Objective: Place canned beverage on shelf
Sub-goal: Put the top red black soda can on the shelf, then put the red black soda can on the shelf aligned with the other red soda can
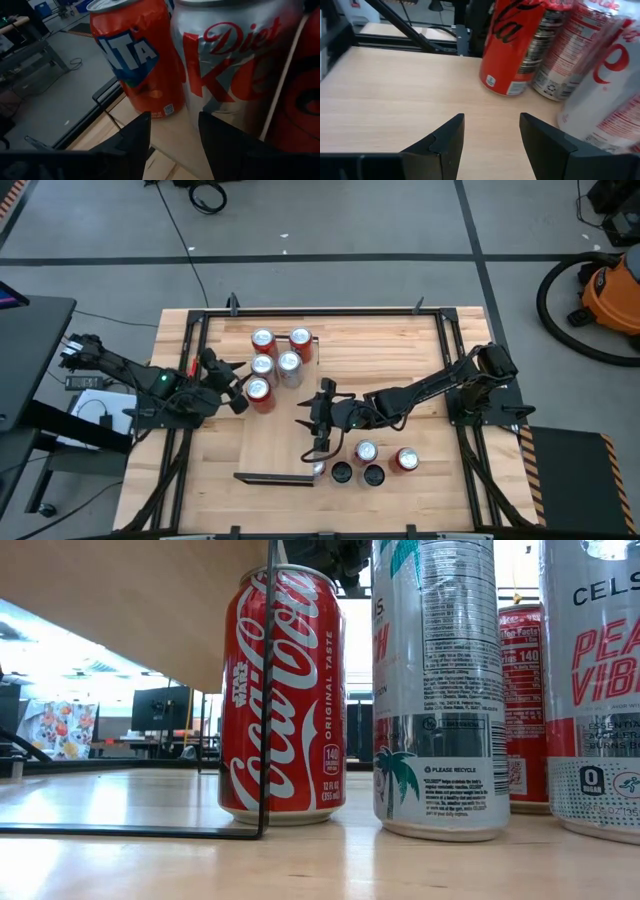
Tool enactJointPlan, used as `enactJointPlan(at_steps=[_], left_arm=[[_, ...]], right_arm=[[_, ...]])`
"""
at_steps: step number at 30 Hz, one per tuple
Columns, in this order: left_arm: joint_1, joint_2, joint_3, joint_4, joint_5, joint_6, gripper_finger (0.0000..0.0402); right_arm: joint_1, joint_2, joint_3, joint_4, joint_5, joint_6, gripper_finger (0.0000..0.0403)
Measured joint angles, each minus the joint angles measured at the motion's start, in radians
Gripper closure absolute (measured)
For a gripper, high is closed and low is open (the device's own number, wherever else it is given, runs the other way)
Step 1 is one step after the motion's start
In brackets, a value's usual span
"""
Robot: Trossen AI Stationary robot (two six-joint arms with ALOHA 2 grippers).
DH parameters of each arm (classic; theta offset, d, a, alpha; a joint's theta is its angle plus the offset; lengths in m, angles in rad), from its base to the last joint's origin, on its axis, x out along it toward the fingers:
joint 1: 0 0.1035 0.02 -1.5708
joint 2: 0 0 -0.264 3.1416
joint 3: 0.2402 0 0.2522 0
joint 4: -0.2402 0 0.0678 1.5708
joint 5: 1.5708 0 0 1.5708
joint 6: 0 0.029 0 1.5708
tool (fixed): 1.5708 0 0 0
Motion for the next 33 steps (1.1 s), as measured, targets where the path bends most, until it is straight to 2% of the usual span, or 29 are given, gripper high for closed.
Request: enactJointPlan(at_steps=[7,11,15,17,20,23,25,30,33], left_arm=[[-0.006,-0.028,0.001,-0.012,0.026,0.03,0.0224],[-0.02,-0.062,0.03,-0.065,0.099,0.029,0.0224],[-0.038,-0.069,0.072,-0.166,0.18,-0.03,0.0224],[-0.047,-0.069,0.082,-0.196,0.258,-0.047,0.0224],[-0.06,-0.068,0.083,-0.203,0.445,-0.061,0.0224],[-0.084,-0.066,0.083,-0.202,0.622,-0.067,0.0224],[-0.108,-0.065,0.082,-0.2,0.689,-0.076,0.0224],[-0.17,-0.066,0.082,-0.175,0.707,-0.075,0.0224],[-0.183,-0.066,0.082,-0.176,0.706,-0.075,0.0224]], right_arm=[[0.015,-0.06,0.0,-0.12,0.053,0.044,0.0202],[0.03,-0.103,0.0,-0.175,0.005,0.054,0.0202],[0.051,-0.121,0.0,-0.212,0.0,0.082,0.0202],[0.061,-0.138,0.0,-0.254,-0.001,0.116,0.0202],[0.072,-0.164,0.0,-0.34,-0.036,0.189,0.0202],[0.083,-0.175,0.0,-0.416,-0.131,0.253,0.0202],[0.092,-0.176,0.0,-0.462,-0.191,0.284,0.0201],[0.115,-0.176,0.004,-0.61,-0.285,0.447,0.0182],[0.119,-0.175,0.048,-0.736,-0.296,0.562,0.0158]])
